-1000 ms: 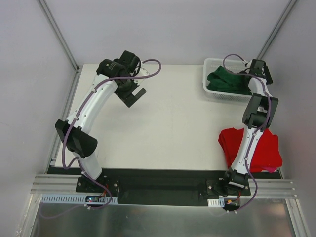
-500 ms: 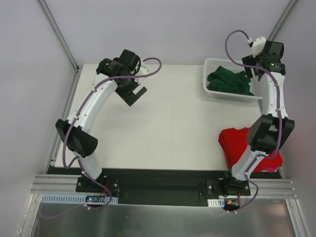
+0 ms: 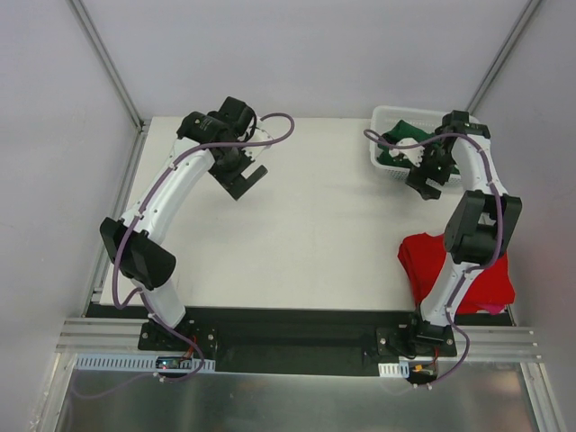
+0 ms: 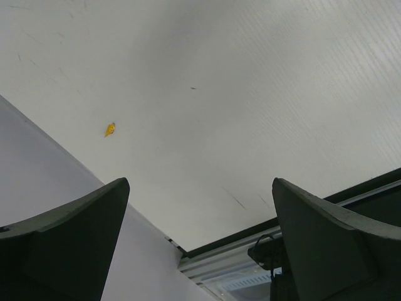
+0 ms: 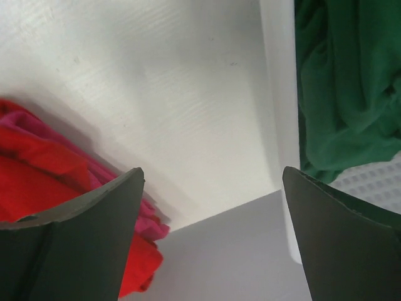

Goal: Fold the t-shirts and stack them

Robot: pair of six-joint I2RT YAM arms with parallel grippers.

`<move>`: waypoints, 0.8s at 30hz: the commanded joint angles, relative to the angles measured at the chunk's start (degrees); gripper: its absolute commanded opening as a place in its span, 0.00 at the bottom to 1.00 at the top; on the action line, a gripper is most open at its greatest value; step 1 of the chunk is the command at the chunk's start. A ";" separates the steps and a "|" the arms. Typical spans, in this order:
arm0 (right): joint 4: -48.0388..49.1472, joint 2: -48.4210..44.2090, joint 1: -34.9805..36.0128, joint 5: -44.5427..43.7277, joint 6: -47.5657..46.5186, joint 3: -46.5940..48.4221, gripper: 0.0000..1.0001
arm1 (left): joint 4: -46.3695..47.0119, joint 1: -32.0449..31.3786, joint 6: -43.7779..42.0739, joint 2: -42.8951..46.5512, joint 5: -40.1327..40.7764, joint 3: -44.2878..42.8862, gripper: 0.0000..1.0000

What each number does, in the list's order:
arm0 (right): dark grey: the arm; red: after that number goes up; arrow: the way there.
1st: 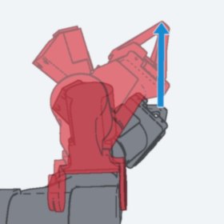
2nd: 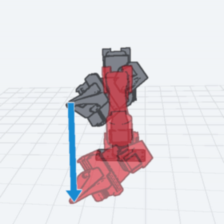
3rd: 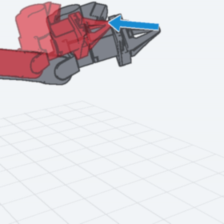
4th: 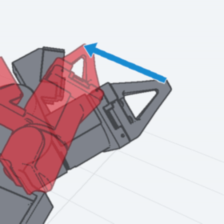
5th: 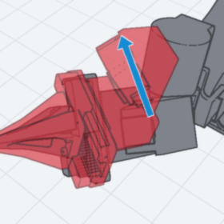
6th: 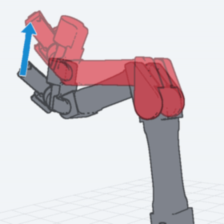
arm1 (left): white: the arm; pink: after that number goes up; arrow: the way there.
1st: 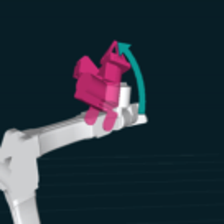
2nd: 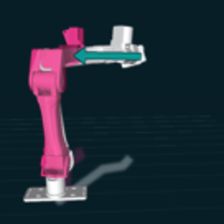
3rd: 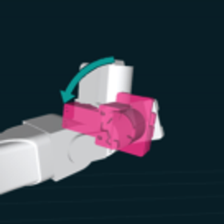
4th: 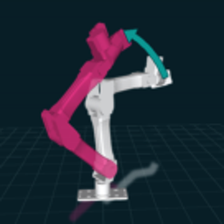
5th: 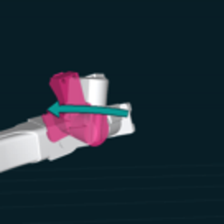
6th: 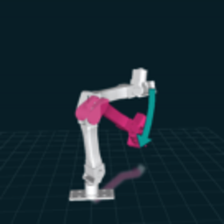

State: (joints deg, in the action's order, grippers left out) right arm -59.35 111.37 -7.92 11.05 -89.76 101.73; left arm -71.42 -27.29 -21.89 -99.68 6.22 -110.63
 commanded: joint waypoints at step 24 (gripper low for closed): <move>32.10 4.03 2.74 -13.24 -24.67 -8.22 0.08 | -1.71 -0.48 -0.17 -0.25 1.96 -4.33 0.99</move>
State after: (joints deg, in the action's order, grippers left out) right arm -32.53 114.91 -5.67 0.67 -112.22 91.94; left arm -71.90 -27.33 -21.93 -99.35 6.66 -112.62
